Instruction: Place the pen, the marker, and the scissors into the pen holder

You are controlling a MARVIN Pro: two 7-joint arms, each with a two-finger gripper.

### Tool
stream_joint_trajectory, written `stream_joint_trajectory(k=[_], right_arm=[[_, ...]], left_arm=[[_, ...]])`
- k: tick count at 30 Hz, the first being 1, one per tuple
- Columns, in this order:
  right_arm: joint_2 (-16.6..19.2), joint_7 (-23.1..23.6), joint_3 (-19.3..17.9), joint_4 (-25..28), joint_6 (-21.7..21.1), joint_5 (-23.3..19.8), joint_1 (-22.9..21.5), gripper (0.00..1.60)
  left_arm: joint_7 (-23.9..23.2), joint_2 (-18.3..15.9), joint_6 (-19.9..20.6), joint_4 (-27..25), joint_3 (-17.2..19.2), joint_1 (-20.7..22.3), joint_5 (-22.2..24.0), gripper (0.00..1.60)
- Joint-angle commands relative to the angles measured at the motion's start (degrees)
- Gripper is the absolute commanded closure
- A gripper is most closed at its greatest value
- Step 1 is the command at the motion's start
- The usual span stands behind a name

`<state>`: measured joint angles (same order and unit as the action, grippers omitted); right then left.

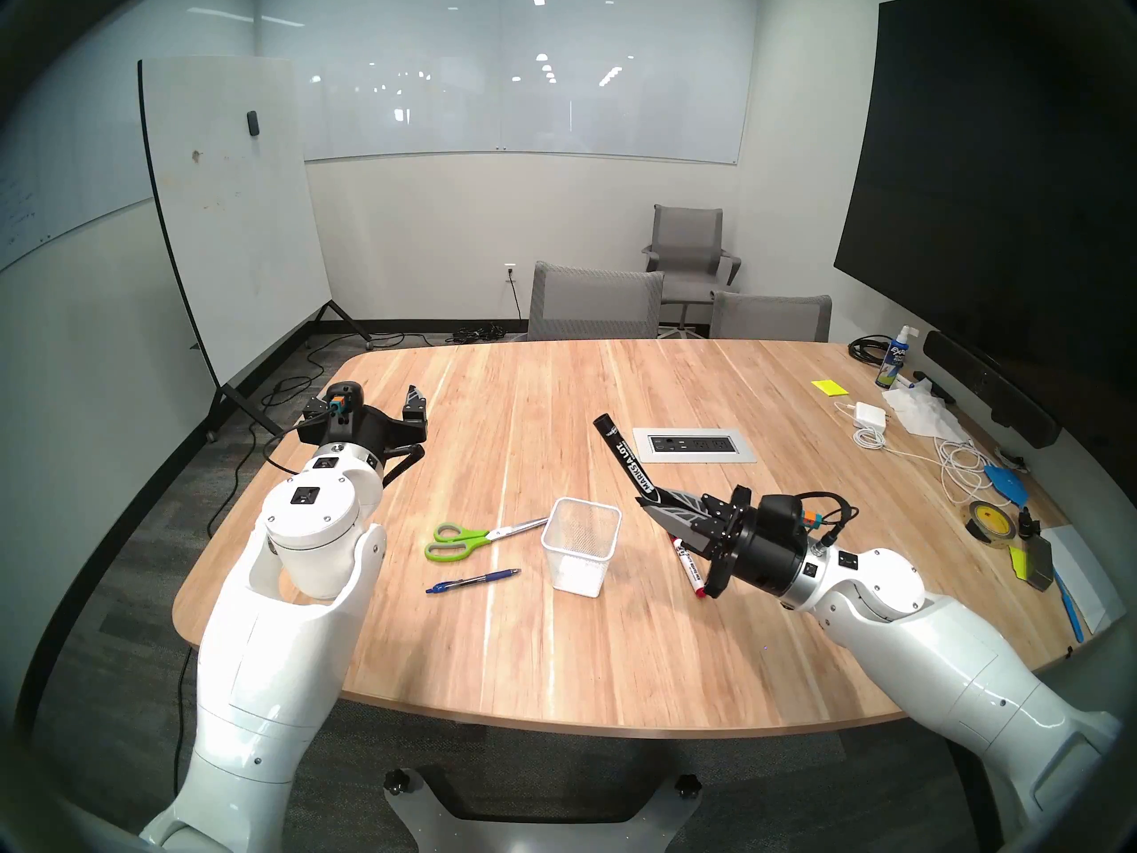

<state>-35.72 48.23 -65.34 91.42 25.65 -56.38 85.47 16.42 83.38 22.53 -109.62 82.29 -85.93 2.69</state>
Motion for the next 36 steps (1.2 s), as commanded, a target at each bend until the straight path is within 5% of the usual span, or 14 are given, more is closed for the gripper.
stream_joint_trajectory(k=[1,18,36], right_arm=[[-1.4,-0.1,-0.5,0.9,0.3,-0.5,-1.8,1.6],[-7.0,1.0,1.6,-2.5,-0.7,-0.3,-6.4,1.6],[-8.0,2.4,1.3,-3.9,-0.9,-0.7,-7.1,1.6]], left_arm=[[-0.1,0.1,-0.1,-1.1,0.1,0.4,0.1,0.0],[-0.1,0.1,-0.1,-1.1,0.1,0.4,0.1,0.0],[-0.1,0.1,-0.1,-1.1,0.1,0.4,0.1,0.0]])
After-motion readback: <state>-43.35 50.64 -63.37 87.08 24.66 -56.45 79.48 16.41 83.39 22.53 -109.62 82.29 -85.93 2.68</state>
